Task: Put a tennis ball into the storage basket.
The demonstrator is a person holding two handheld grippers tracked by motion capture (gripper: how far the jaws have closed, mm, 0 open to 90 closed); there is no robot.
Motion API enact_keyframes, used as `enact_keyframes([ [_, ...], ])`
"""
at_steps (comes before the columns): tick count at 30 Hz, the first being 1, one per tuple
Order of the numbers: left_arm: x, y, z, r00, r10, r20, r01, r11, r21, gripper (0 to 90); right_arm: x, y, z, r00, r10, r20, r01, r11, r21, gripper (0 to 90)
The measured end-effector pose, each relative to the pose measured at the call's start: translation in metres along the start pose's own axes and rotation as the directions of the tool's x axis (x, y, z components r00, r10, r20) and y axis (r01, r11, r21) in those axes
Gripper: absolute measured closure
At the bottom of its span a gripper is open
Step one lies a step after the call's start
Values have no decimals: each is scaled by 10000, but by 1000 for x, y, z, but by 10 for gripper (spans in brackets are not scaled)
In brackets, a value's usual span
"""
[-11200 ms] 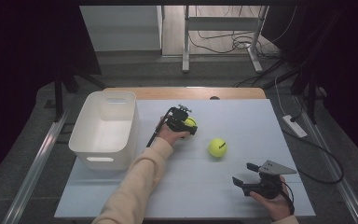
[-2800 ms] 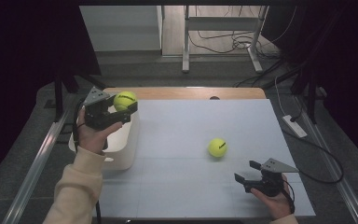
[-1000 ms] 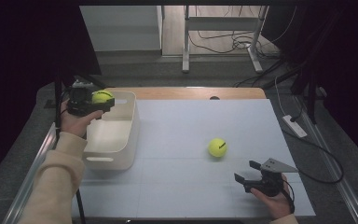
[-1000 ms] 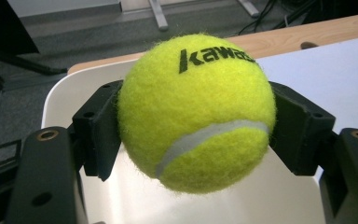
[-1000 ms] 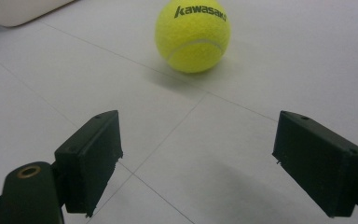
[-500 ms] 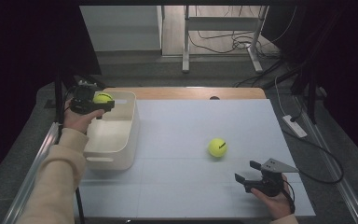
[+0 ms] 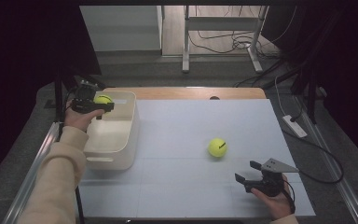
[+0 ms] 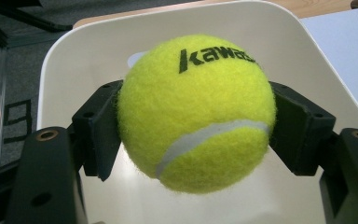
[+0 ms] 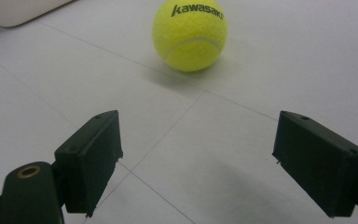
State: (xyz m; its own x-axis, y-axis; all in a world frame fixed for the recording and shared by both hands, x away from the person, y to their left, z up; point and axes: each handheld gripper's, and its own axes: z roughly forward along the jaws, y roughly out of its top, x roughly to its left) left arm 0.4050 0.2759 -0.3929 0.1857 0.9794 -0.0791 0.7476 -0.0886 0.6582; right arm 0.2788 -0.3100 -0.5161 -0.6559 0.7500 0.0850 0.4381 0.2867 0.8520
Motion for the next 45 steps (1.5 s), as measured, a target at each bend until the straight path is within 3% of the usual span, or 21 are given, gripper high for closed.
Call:
enact_keyframes([
  [12, 0, 1, 5, 9995, -59, -324, 63, 9999, 100, 270, 0, 0, 0, 10000, 15, 9, -15, 10000, 5, 149],
  [16, 0, 1, 6, 9981, -61, -619, 61, 10000, -12, 243, 0, 0, 0, 10000, 10, -1, -10, 10000, 7, 149],
  [19, -1, 2, 5, 9989, -156, -434, 153, 9999, -69, 162, 0, 0, 0, 10000, 12, -5, -12, 10000, 10, 149],
  [23, -4, 2, 2, 9997, -39, -234, 37, 9999, -107, 131, 0, 0, -1, 10000, -2, -7, 2, 10000, 7, 149],
  [33, -13, 1, -13, 9984, 357, 433, -332, 9978, -572, 130, 1, 0, 0, 10000, -22, -27, 22, 10000, 8, 149],
  [45, -21, -6, -30, 9888, 871, 1211, -702, 9880, -1375, 132, 1, 0, -1, 10000, -13, 0, 13, 10000, -6, 149],
])
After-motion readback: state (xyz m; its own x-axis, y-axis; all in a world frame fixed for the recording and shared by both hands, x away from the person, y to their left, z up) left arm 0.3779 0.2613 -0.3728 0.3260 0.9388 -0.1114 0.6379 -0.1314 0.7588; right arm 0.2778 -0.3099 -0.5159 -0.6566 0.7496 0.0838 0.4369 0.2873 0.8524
